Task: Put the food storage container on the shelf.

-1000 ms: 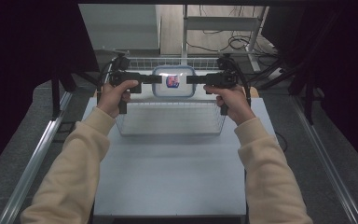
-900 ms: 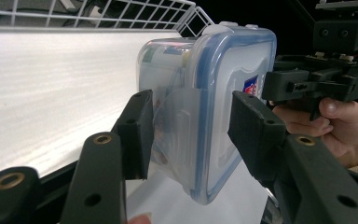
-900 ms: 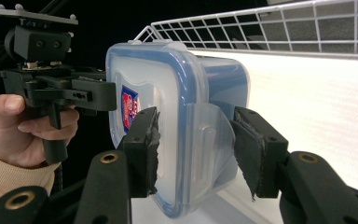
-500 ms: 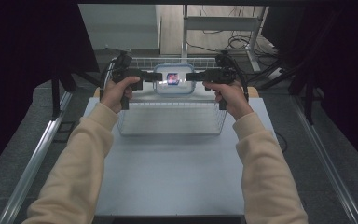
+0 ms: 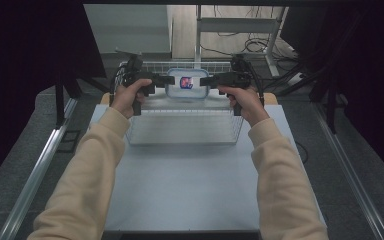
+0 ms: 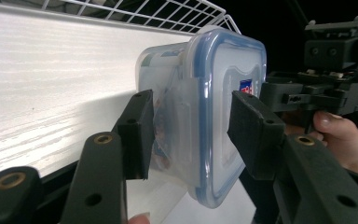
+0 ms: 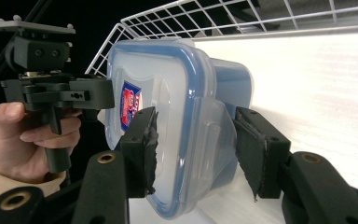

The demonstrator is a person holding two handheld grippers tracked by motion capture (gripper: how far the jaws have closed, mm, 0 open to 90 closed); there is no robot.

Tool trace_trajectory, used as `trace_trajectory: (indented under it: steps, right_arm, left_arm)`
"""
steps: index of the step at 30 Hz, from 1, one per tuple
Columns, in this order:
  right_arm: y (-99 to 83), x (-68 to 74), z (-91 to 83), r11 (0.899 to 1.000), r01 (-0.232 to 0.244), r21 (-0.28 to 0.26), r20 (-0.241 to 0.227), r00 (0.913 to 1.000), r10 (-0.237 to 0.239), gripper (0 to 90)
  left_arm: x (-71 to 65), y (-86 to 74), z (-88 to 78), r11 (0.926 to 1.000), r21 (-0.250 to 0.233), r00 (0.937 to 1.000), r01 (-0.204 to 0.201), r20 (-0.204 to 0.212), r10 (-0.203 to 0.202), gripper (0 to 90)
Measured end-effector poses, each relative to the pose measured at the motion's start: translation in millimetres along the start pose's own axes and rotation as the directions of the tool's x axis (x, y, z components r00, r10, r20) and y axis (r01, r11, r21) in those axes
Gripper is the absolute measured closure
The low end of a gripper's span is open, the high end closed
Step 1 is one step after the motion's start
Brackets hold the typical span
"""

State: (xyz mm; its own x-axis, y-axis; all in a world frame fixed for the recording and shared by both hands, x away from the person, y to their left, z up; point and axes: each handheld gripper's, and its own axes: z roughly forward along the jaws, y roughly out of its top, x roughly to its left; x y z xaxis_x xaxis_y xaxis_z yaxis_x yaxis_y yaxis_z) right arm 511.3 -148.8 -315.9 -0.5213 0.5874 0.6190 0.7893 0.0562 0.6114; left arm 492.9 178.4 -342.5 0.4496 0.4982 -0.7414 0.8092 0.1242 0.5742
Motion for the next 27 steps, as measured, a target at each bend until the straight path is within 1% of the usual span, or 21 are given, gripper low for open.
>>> trace_trajectory:
  steps: [2, 3, 6, 9, 13, 14, 16, 17, 21, 24, 27]
  right_arm:
    - [2.0, -3.1, 1.4, 1.0, -0.02, 0.001, -0.006, 0.9998, 0.02, 50.8]
    - [3.2, -3.3, 2.1, 0.999, -0.042, 0.005, -0.01, 0.999, 0.042, 50.7]
    - [6.6, -5.6, 4.0, 0.997, -0.081, 0.009, -0.011, 0.9966, 0.082, 50.6]
    - [9.1, -7.1, 5.8, 0.995, -0.102, 0.011, -0.005, 0.9947, 0.103, 50.4]
    - [11.1, -9.2, 8.3, 0.989, -0.149, 0.008, -0.004, 0.9888, 0.149, 50.0]
    - [11.1, -10.3, 8.9, 0.989, -0.15, 0.01, 0.0, 0.9886, 0.15, 49.4]
    - [11.3, -12.8, 11.5, 0.984, -0.175, 0.018, 0.006, 0.9845, 0.175, 47.2]
    - [11.2, -13.7, 12.5, 0.984, -0.179, 0.018, 0.012, 0.9837, 0.179, 47.2]
    - [11.3, -16.0, 14.6, 0.978, -0.206, 0.002, 0.007, 0.9784, 0.206, 47.0]
    - [10.7, -17.6, 15.9, 0.975, -0.221, -0.009, 0.007, 0.9753, 0.221, 46.9]
    - [10.2, -17.0, 16.5, 0.975, -0.222, -0.018, 0.013, 0.9749, 0.222, 46.4]
  left_arm:
    - [2.5, 1.2, 0.3, 0.9999, -0.003, 0.9999, 0.015, 0.006, -0.015, 52.4]
    - [3.7, 1.7, 0.6, 0.9998, -0.002, 0.9997, 0.021, 0.008, -0.021, 52.6]
    - [7.1, 2.9, 1.3, 0.9993, -0.004, 0.9992, 0.037, 0.015, -0.037, 52.3]
    - [10.3, 3.7, 2.3, 0.9986, -0.004, 0.9983, 0.054, 0.023, -0.053, 51.9]
    - [14.7, 4.7, 4.1, 0.9968, -0.007, 0.9964, 0.079, 0.031, -0.079, 51.4]
    - [15.5, 4.8, 5.2, 0.9961, -0.01, 0.9957, 0.088, 0.031, -0.087, 51.0]
    - [16.4, 5.0, 7.0, 0.9951, -0.011, 0.9949, 0.098, 0.027, -0.098, 50.8]
    - [16.5, 5.2, 7.3, 0.9949, -0.011, 0.9947, 0.101, 0.023, -0.1, 50.2]
    - [19.7, 5.7, 7.5, 0.9931, -0.007, 0.9926, 0.117, 0.034, -0.117, 49.9]
    - [20.9, 5.8, 8.3, 0.9925, -0.006, 0.992, 0.122, 0.033, -0.122, 49.2]
    - [21.4, 5.6, 8.5, 0.9923, -0.01, 0.9917, 0.124, 0.038, -0.123, 48.8]
